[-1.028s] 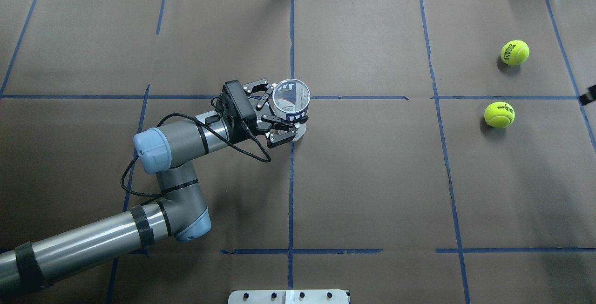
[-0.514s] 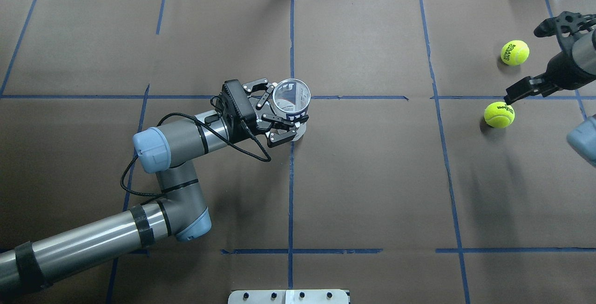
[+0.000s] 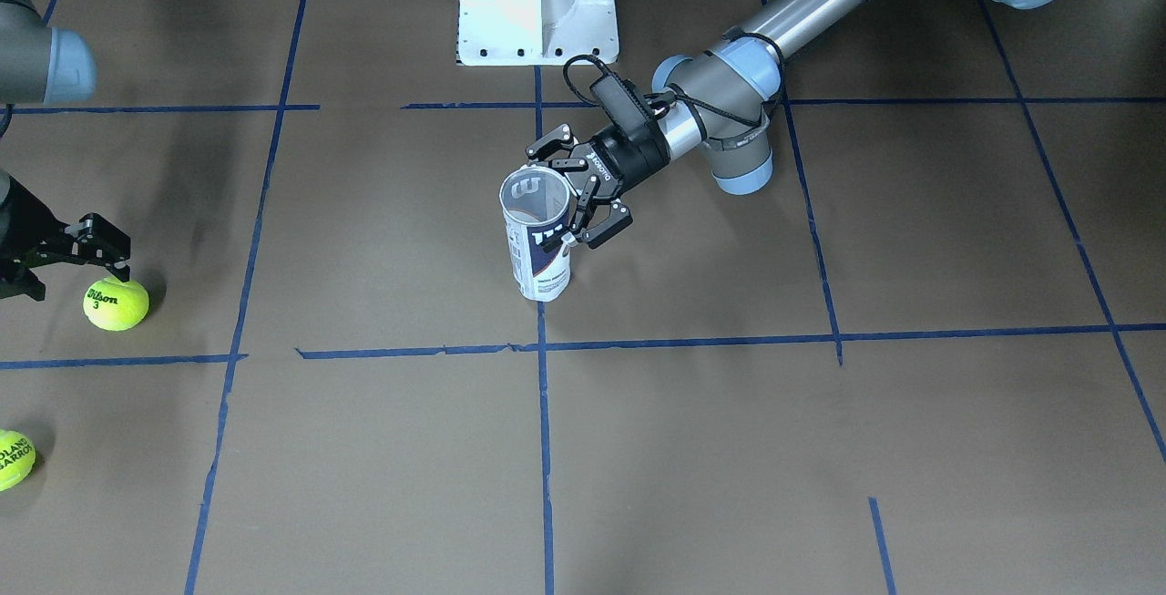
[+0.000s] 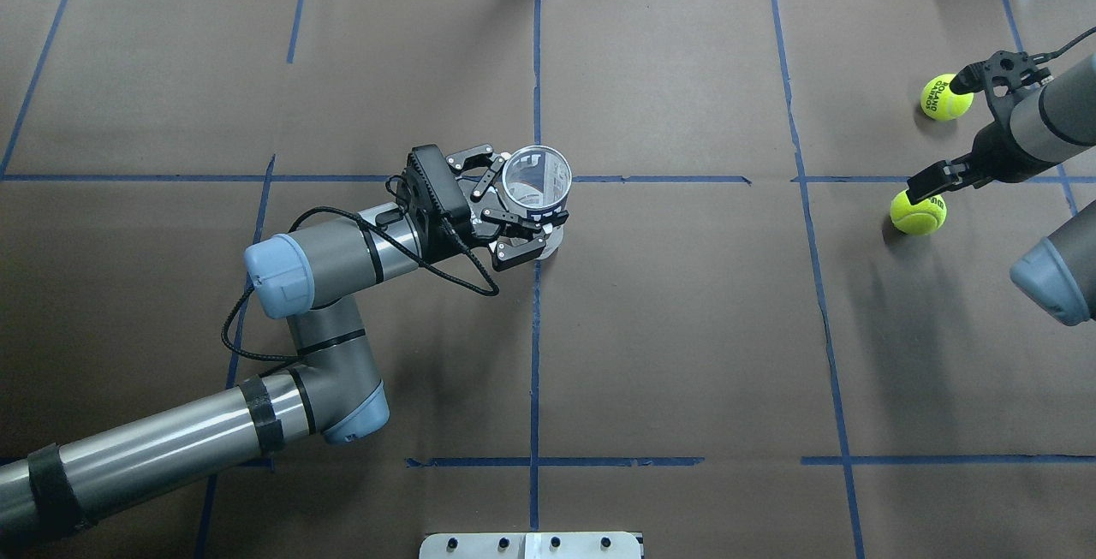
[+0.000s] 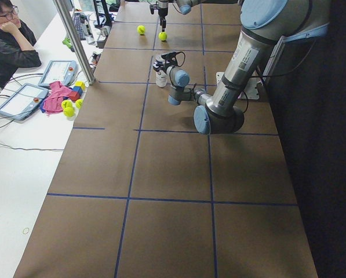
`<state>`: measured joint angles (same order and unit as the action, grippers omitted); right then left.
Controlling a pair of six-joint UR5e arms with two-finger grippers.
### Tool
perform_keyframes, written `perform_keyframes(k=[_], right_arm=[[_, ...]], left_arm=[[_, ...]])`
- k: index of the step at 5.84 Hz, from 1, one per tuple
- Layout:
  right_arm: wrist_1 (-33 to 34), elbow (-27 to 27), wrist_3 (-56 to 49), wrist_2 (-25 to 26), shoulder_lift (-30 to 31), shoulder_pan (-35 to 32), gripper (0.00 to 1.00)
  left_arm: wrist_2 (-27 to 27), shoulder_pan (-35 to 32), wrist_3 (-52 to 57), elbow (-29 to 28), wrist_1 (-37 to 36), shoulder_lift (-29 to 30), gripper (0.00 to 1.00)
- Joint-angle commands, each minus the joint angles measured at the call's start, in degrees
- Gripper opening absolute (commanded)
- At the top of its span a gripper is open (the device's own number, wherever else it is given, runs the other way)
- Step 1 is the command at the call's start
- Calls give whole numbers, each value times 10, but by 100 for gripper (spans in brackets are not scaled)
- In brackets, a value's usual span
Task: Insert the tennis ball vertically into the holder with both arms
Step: 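Reach the right gripper to the nearer tennis ball and grasp it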
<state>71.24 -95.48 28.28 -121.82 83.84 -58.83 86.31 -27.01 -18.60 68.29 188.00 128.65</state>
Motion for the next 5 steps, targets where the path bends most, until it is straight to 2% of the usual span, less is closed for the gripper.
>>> perform_keyframes(k=[1,4,5], right_arm=[[-3,35,-1,21,-16,21,100],[-58,87,0,36,-21,44,99],[-59,81,11,33,-21,43,51]], left_arm=[[0,-1,0,0,0,0,84],[0,-1,0,0,0,-1,84],[0,-1,0,0,0,-1,84]])
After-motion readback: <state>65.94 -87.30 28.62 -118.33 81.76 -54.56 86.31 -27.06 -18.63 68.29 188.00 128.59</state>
